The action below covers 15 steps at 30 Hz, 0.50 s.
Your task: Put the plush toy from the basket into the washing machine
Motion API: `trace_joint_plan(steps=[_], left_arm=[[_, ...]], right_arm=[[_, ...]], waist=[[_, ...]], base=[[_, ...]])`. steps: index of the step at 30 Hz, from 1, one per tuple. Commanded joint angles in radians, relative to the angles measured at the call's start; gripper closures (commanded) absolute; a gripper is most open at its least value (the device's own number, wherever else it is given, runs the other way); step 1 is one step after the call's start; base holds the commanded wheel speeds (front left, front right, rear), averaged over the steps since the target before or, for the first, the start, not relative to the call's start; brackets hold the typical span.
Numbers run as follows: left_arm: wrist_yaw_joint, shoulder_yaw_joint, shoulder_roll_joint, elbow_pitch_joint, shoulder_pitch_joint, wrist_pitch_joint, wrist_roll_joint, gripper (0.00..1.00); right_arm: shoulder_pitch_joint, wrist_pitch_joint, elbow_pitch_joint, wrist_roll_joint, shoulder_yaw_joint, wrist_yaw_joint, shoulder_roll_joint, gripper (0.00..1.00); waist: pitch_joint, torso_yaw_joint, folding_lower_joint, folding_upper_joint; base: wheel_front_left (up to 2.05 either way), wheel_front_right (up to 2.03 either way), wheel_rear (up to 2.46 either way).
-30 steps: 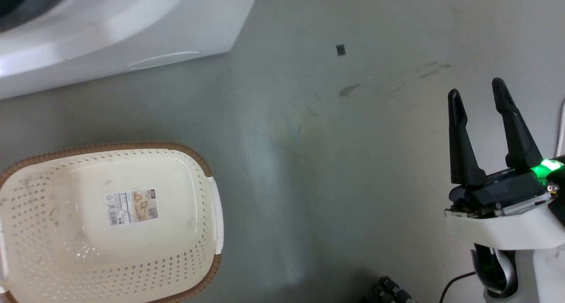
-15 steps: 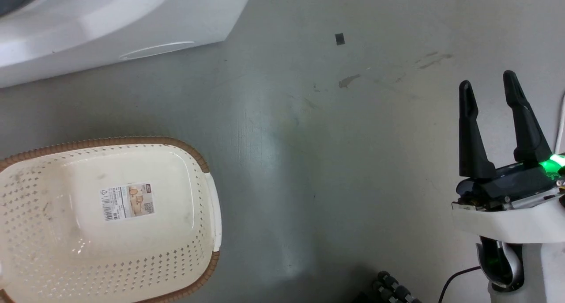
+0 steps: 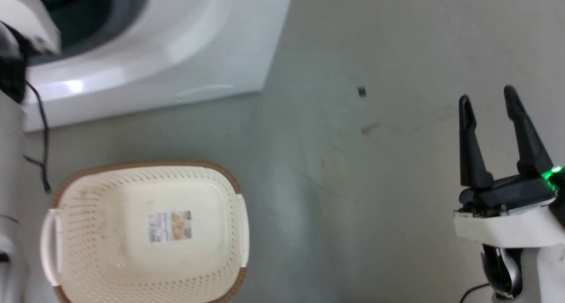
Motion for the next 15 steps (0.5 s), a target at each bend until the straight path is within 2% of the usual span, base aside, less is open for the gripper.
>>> trace_joint_plan(steps=[1,9,13,15], left_arm=[[-0.004,-0.004,-0.016,0.010,0.048,-0.039,-0.011,0.00],[0.001,-0.054,-0.106,-0.036,0.244,-0.131,-0.002,0.00],[0.018,-0.045,-0.141,-0.119,0.348,-0.140,-0.018,0.00],[0.034,-0.029,-0.156,-0.205,0.412,-0.141,-0.027,0.00]], right_arm=[[0.022,-0.004,0.004,-0.019,-0.001,0.000,0.001,0.00],[0.099,-0.004,0.019,-0.067,-0.029,0.000,0.001,0.00],[0.134,-0.004,0.025,-0.074,-0.023,0.000,0.001,0.00],[0.154,-0.004,0.027,-0.079,-0.021,0.000,0.001,0.00]], waist=[[-0.110,0.069,0.0000,0.0000],[-0.288,0.159,0.0000,0.0000],[-0.356,0.189,0.0000,0.0000],[-0.387,0.202,0.0000,0.0000]], base=[[0.00,0.00,0.00],[0.00,0.00,0.00],[0.00,0.00,0.00],[0.00,0.00,0.00]])
